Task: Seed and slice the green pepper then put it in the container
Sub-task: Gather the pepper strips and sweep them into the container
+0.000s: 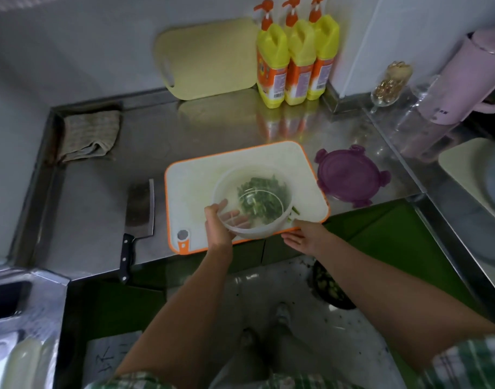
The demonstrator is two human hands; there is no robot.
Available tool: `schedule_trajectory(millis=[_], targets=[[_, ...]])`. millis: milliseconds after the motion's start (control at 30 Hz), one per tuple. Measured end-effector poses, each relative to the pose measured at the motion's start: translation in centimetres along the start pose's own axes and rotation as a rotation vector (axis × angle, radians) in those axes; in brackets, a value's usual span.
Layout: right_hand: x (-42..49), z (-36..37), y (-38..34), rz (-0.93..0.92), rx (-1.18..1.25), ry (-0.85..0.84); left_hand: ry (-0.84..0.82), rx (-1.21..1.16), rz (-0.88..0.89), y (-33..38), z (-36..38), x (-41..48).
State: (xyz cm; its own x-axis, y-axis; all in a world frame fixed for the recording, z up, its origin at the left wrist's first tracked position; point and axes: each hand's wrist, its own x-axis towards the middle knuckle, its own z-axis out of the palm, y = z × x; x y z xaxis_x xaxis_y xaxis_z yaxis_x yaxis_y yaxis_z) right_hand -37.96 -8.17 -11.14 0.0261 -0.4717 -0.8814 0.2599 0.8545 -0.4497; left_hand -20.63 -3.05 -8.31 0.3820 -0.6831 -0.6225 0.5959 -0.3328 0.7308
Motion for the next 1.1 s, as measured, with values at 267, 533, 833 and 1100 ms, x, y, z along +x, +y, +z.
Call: schedule_trajectory(millis=[267, 533, 833, 1100], targets=[[-0.8, 1.7, 2.7, -0.027, 0.045, -0.092, -0.079, 0.077, 0.000, -1.2, -3.8, -0.5], [0.4, 1.6, 3.2, -0.069, -0.029, -0.090, -0.094, 0.102, -0.006, -2.2, -6.1, -1.0], [-0.5, 1.3, 5.4, -0.023, -0.151, -0.200, -0.243, 0.158, -0.125, -3.0, -8.0, -2.7], [-1.5, -0.5, 5.4, 0.063, -0.068, -0.214, -0.330, 0.395, -0.266, -4.0, -9.9, -3.9]])
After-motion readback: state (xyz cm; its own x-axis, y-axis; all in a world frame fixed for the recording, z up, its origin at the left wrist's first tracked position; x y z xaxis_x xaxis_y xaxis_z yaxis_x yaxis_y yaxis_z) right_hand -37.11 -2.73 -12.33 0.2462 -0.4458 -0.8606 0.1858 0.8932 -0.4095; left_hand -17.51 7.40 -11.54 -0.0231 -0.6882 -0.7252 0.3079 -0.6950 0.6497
